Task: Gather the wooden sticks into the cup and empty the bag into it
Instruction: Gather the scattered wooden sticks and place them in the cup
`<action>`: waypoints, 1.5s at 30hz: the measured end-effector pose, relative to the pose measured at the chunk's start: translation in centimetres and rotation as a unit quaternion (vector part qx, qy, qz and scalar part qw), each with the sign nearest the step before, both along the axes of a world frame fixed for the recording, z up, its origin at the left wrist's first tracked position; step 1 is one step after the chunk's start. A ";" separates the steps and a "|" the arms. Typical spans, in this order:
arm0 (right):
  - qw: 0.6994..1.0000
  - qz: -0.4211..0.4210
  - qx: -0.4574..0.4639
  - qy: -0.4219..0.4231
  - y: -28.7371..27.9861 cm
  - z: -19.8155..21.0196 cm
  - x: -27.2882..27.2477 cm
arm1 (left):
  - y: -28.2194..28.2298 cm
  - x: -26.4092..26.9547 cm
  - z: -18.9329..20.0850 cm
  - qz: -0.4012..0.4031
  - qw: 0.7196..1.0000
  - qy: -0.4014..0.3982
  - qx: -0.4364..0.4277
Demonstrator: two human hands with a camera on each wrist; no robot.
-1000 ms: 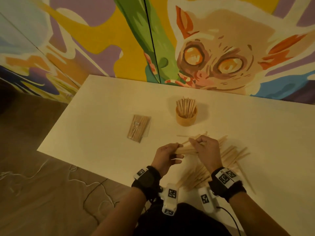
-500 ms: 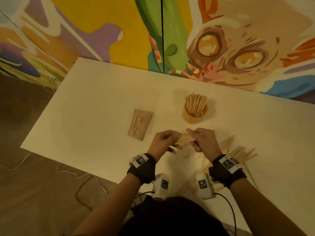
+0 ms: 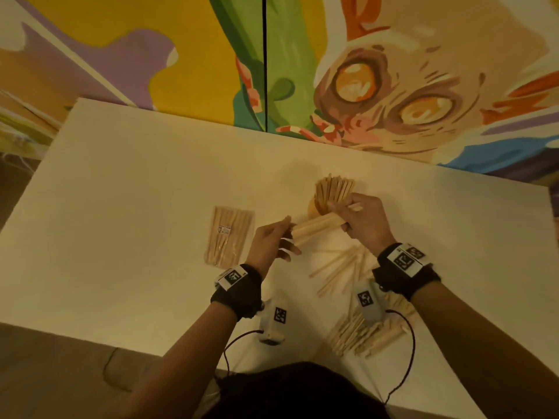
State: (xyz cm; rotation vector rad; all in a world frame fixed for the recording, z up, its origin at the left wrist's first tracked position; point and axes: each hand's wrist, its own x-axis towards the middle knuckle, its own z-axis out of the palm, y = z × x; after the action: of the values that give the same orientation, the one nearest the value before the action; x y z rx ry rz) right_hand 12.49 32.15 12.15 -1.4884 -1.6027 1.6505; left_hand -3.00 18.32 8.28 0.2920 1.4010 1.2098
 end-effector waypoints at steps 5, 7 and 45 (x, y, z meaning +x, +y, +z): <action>0.983 -0.012 0.152 -0.101 6.8 1.3 2.4 | -1.0 -1.5 -1.7 0.001 0.999 0.027 -0.025; 0.968 0.017 0.201 -0.148 8.4 1.1 2.4 | -1.8 -1.8 -2.4 0.003 0.998 0.036 -0.043; 0.965 0.160 0.078 -0.191 0.9 -0.4 14.6 | -6.6 6.3 -4.5 -0.265 0.923 0.241 -0.140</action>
State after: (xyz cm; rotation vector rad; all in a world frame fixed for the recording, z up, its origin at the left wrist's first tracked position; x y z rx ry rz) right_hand 27.04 33.07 11.79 -1.6016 -2.2277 1.4020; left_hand 3.28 11.67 3.81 0.7491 1.7425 0.4924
